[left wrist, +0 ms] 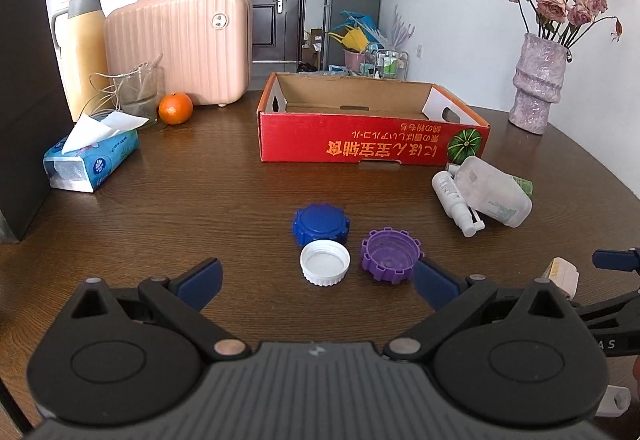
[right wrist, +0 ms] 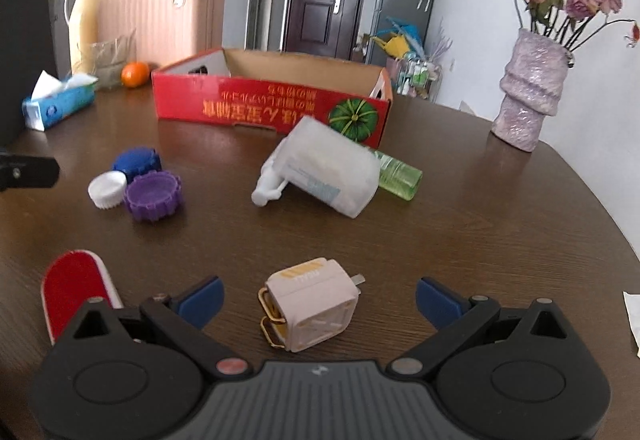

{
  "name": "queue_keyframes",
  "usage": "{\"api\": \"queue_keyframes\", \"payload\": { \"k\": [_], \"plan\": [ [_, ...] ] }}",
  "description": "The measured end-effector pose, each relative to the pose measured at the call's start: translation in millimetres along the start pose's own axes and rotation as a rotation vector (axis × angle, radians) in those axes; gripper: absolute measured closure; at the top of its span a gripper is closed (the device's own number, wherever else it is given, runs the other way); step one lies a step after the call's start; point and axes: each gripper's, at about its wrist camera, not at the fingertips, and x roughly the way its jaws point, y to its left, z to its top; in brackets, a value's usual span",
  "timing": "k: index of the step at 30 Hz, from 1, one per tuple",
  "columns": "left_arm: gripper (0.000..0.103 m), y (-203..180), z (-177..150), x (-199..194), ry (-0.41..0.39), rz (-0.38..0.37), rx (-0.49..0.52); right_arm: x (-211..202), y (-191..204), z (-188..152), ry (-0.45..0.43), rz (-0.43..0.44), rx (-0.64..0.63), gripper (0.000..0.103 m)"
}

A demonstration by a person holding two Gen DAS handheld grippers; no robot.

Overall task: Organize rigid objects
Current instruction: 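Close the right gripper on the beige plug adapter, then lift the plug adapter with the right gripper while the left approaches the white cap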

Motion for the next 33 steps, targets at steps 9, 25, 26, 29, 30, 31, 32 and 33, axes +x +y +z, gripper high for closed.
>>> {"api": "queue_keyframes", "payload": {
  "k": [9,25,26,29,30,31,32,33],
  "plan": [
    [0.0,-4.4,-2.2,6.0,0.026,0.002,0.008,18.6,-10.1,2.8,0.044,0.024,0.04,0.009],
    [0.0,-5.4,-4.4,16.1,0.059,0.018,0.006,23.8,-12.5,2.3,0.016,0.064,0.048,0.05],
    [0.0,-5.4,-4.3,16.8,0.061,0.019,0.006,22.6,-13.2,3.1,0.006,0.061,0.055,0.051],
    [0.0,-6.3,-4.4,18.9,0.067,0.022,0.009,20.4,-15.2,6.4,-0.012,0.056,0.058,0.051],
    [0.0,-6.6,-4.3,19.8,0.069,0.023,0.01,20.0,-15.6,7.6,-0.017,0.056,0.058,0.051],
    [0.0,-6.5,-4.5,20.3,0.07,0.024,0.01,19.6,-15.9,8.8,-0.022,0.055,0.058,0.051],
    [0.0,-6.4,-4.4,21.0,0.072,0.026,0.011,19.4,-15.7,9.6,-0.025,0.056,0.056,0.051],
    [0.0,-6.4,-4.1,21.8,0.073,0.027,0.011,19.1,-15.5,10.7,-0.029,0.058,0.055,0.051]
  ]
}}
